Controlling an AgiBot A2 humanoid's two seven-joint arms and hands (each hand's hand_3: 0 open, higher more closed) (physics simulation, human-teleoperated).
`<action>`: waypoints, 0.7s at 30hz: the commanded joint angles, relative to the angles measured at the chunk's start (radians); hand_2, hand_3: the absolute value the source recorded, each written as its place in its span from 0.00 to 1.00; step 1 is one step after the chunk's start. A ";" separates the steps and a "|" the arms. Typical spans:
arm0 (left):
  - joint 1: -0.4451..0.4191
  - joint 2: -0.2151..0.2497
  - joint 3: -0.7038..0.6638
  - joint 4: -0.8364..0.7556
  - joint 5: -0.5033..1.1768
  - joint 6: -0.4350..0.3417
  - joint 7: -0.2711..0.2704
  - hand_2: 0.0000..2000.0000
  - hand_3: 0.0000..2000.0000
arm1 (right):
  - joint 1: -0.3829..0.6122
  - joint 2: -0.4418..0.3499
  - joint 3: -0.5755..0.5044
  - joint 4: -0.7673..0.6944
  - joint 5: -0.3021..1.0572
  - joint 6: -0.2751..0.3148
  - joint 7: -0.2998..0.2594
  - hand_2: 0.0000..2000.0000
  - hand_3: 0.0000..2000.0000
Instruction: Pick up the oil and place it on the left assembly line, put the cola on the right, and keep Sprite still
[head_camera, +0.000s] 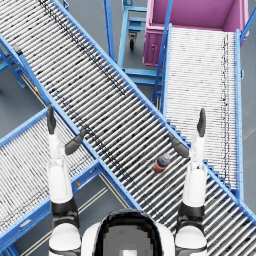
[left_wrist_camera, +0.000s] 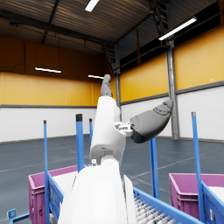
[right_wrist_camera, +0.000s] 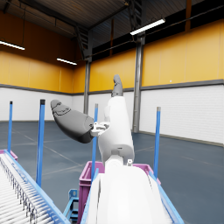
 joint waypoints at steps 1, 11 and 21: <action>0.009 0.000 -0.004 -0.005 0.000 0.000 0.000 0.00 0.00 | 0.008 0.000 0.003 0.003 0.000 0.000 0.000 0.00 0.00; -0.006 0.007 0.000 0.000 0.000 0.000 0.000 0.00 0.00 | -0.008 -0.008 0.003 -0.011 0.000 0.000 0.000 0.00 0.00; -0.032 0.014 0.002 -0.003 0.000 0.000 0.000 0.00 0.00 | -0.057 -0.017 0.023 -0.012 0.000 0.000 0.000 0.00 0.00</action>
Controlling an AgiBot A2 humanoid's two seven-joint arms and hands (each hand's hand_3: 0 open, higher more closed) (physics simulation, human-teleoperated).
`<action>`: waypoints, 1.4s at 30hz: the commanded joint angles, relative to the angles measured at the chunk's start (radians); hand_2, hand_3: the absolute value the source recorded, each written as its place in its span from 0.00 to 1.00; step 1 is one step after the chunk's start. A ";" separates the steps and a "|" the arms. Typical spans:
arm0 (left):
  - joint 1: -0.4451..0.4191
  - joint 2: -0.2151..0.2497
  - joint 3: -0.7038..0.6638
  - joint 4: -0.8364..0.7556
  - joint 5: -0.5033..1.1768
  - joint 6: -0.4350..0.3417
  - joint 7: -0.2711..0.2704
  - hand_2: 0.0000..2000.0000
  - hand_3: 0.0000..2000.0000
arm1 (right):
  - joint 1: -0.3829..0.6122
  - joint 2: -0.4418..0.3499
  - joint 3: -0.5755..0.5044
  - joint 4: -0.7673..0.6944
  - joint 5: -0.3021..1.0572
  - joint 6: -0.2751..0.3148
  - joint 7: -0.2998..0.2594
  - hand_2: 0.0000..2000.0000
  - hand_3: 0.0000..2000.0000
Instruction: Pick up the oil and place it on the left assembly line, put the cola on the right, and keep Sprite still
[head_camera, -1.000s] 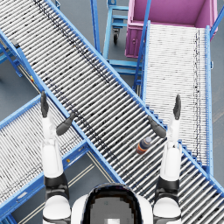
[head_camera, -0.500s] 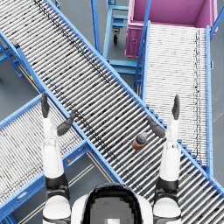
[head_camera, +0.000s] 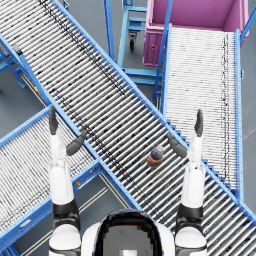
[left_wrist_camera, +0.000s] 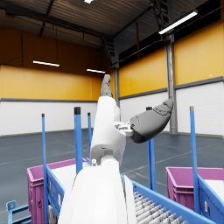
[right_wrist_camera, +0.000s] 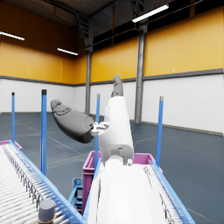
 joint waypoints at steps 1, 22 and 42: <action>0.003 0.001 0.004 -0.003 0.000 0.000 0.000 0.00 0.00 | -0.023 -0.001 0.020 0.014 0.000 0.000 0.000 0.00 0.00; -0.045 0.016 0.012 -0.022 0.000 0.000 0.000 0.00 0.00 | -0.263 0.019 0.274 -0.025 0.000 0.000 0.000 0.00 0.00; -0.009 0.023 0.006 0.055 0.000 0.000 0.000 0.00 0.00 | 0.045 -0.128 0.389 -0.842 0.000 0.000 0.000 0.00 0.00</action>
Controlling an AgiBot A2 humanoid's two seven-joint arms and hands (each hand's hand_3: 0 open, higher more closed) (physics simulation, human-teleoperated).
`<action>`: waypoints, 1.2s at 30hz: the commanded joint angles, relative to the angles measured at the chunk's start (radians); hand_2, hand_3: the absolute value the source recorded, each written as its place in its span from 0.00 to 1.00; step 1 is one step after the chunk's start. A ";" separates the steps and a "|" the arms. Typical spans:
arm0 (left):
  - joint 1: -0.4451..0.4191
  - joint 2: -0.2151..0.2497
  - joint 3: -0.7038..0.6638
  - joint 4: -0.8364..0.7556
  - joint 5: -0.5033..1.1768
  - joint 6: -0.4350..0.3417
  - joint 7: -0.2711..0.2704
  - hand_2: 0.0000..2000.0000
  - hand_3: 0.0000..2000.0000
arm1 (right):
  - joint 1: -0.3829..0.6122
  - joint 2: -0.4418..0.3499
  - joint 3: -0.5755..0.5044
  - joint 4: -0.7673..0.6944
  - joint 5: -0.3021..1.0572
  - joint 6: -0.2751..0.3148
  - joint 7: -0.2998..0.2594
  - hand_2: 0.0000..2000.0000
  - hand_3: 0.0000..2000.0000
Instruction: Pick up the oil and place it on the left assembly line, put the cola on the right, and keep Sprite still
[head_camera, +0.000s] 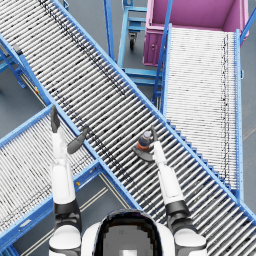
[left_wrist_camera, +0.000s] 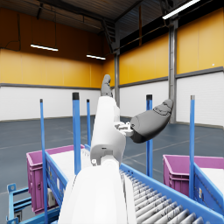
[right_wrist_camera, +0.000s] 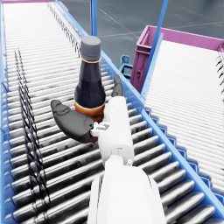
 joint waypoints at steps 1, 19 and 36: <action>0.008 0.000 0.006 -0.008 0.000 0.000 0.000 0.00 0.00 | 0.089 -0.033 0.016 -0.150 0.000 0.000 0.000 0.00 0.00; -0.006 0.010 0.010 -0.083 0.000 0.000 0.000 0.00 0.00 | 0.214 -0.059 -0.262 0.252 0.001 0.124 -0.002 1.00 1.00; 0.008 0.022 0.080 -0.114 0.000 0.000 0.000 0.00 0.00 | 0.661 0.121 -0.710 -0.388 -0.001 0.040 0.001 0.00 0.35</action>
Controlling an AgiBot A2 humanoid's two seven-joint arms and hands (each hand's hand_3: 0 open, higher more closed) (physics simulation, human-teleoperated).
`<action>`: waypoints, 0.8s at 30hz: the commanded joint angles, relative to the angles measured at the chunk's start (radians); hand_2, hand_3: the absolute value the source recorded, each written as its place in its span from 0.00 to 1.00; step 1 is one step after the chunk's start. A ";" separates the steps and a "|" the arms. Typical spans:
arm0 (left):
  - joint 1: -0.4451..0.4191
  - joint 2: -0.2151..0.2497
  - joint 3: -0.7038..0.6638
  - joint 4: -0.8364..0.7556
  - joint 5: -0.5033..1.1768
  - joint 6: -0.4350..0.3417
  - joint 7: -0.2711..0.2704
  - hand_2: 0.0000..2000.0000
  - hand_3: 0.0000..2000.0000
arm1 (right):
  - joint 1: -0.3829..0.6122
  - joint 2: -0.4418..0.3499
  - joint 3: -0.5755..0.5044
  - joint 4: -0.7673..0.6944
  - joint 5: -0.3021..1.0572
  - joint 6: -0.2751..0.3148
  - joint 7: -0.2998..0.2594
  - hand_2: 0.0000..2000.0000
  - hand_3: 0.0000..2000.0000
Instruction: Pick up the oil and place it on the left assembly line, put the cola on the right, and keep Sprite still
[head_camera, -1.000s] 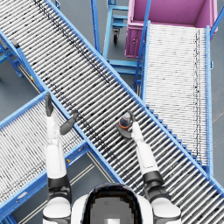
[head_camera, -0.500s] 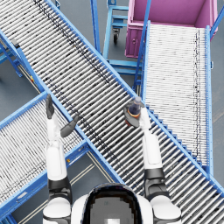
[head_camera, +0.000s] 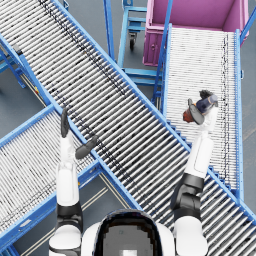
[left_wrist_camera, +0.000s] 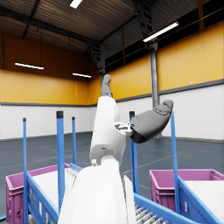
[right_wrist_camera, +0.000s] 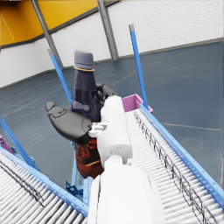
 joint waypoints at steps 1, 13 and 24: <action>0.011 0.001 0.007 -0.007 0.000 0.000 0.000 0.00 0.00 | 0.201 0.086 -0.086 -0.269 0.000 -0.011 0.000 0.00 0.18; -0.001 0.009 0.006 -0.037 0.000 0.000 0.000 0.00 0.00 | -0.029 0.042 0.055 0.355 -0.001 -0.039 -0.001 0.00 0.00; 0.006 0.013 -0.042 -0.022 0.000 0.000 0.000 0.00 0.00 | -0.272 0.006 0.237 0.703 0.000 -0.040 -0.001 0.00 0.00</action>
